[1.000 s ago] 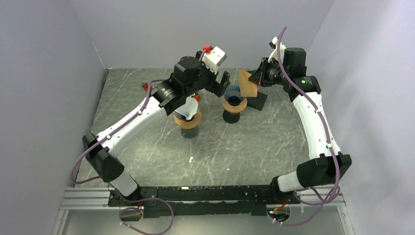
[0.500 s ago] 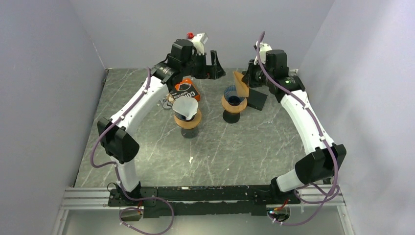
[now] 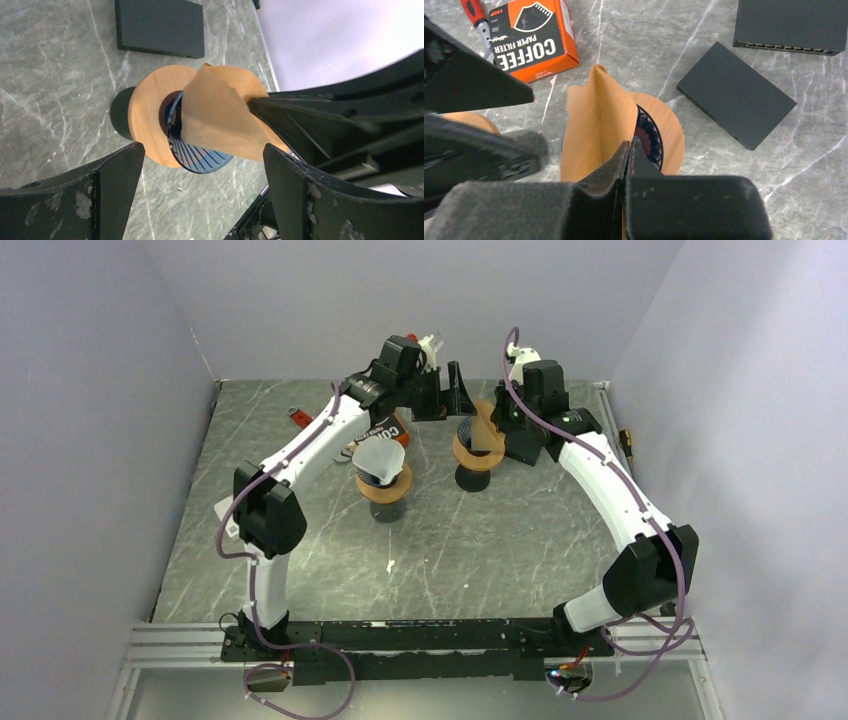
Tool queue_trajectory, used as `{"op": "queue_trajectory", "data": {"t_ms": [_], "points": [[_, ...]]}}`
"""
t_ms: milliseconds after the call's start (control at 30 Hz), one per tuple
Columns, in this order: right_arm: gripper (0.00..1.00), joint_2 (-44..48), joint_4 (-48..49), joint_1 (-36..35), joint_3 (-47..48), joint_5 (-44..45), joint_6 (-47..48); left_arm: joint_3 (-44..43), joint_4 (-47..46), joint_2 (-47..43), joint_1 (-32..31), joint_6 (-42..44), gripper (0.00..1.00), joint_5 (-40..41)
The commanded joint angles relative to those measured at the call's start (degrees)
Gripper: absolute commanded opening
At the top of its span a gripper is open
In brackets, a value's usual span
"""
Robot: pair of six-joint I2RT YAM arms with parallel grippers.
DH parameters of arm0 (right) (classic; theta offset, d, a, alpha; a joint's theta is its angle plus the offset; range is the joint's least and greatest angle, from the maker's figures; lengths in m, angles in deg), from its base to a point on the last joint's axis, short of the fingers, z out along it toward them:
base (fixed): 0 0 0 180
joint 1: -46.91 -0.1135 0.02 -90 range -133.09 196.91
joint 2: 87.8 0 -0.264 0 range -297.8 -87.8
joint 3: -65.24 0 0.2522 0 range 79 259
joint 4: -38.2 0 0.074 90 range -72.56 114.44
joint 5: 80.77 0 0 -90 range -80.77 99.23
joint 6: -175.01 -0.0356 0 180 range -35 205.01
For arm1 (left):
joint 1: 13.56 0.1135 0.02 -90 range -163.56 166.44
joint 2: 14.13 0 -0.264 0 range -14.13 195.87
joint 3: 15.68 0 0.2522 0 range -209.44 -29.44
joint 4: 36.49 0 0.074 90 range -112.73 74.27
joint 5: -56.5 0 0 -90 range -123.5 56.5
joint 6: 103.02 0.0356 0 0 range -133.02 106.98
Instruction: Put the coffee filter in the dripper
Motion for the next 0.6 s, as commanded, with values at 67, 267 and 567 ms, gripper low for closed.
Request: {"op": "queue_trajectory", "data": {"t_ms": [67,267,567], "points": [[0.0,1.4,3.7,-0.4,-0.3,0.4,-0.4,-3.1,0.8,2.5,-0.8,-1.7,0.94,-1.9],[0.01,1.7,3.8,-1.1,-0.9,1.2,-0.1,-1.6,0.0,1.4,-1.2,-0.7,0.96,-1.5],[0.01,2.9,3.7,-1.7,-0.3,2.2,0.3,5.7,-8.4,-6.9,-1.2,-2.2,0.95,-1.1]]}}
